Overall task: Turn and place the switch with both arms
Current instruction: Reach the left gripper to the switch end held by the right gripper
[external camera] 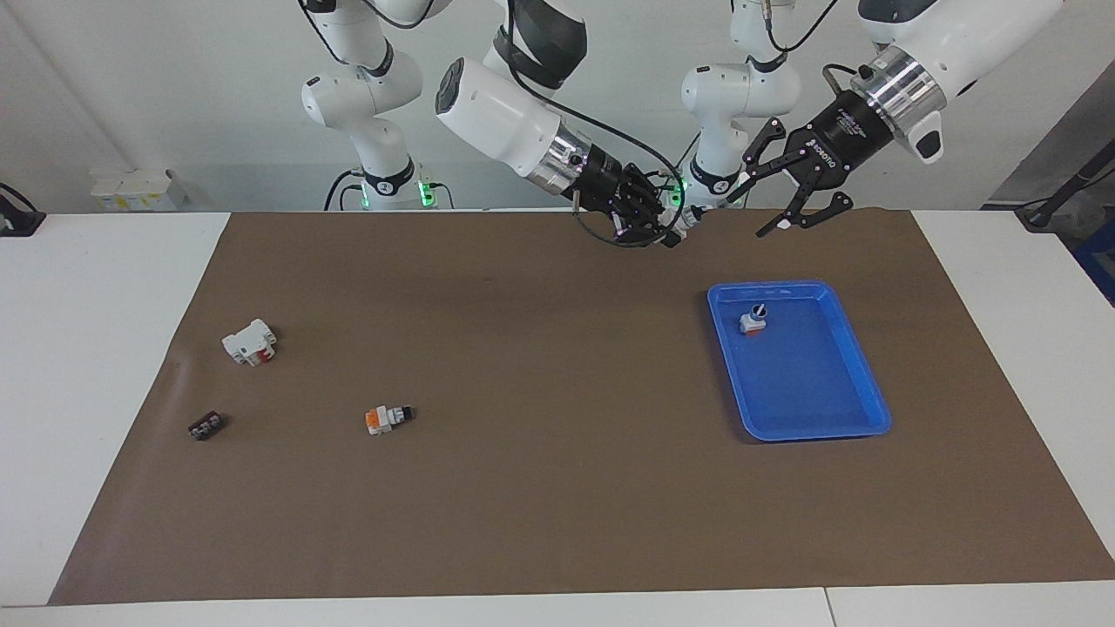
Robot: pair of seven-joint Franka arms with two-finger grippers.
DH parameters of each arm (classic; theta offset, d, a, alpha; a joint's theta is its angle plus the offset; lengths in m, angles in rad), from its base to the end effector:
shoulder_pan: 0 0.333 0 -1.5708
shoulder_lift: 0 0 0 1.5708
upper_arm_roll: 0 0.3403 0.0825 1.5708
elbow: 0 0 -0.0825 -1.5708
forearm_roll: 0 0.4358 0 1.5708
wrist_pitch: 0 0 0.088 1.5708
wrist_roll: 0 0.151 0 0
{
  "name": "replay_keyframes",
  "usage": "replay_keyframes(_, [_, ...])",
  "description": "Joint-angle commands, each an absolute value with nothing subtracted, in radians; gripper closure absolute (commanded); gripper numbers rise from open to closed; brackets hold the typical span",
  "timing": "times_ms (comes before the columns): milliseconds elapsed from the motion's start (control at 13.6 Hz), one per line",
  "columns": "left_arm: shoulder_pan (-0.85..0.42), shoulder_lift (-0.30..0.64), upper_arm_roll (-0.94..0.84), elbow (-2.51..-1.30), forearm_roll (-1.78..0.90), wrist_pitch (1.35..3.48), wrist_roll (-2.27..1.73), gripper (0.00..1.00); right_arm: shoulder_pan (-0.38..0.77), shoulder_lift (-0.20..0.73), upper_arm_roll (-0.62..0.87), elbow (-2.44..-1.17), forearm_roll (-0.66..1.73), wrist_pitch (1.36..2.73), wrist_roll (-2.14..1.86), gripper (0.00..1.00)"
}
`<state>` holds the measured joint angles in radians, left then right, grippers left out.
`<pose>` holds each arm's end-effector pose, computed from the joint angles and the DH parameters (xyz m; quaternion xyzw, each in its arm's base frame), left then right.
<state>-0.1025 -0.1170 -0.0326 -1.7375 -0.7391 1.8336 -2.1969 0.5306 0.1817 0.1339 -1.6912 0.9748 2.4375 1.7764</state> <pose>0.5844 -0.1641 0.6441 0.4288 0.8248 -0.2872 0.2311 0.5726 0.4725 0.5360 -0.5781 0.6676 0.2926 0.3668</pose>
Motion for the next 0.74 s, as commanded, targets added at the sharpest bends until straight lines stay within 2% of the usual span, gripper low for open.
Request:
replay_keyframes(0, [-0.124,-0.173,-0.037,-1.816,-0.756,1.847,-2.212,0.32,0.525,0.192,0.133,-1.675,0.946,2.431,1.801,1.0])
replay_keyframes(294, [-0.14,-0.181,-0.044,-1.829,-0.756,1.829,-2.183,0.4,0.518,0.192,0.133,-1.675,0.946,2.425,1.799,1.0])
replay_keyframes(662, [-0.146,-0.193,-0.048,-1.85,-0.762,1.827,-2.143,0.46,0.514,0.19,0.133,-1.674,0.946,2.425,1.799,1.0])
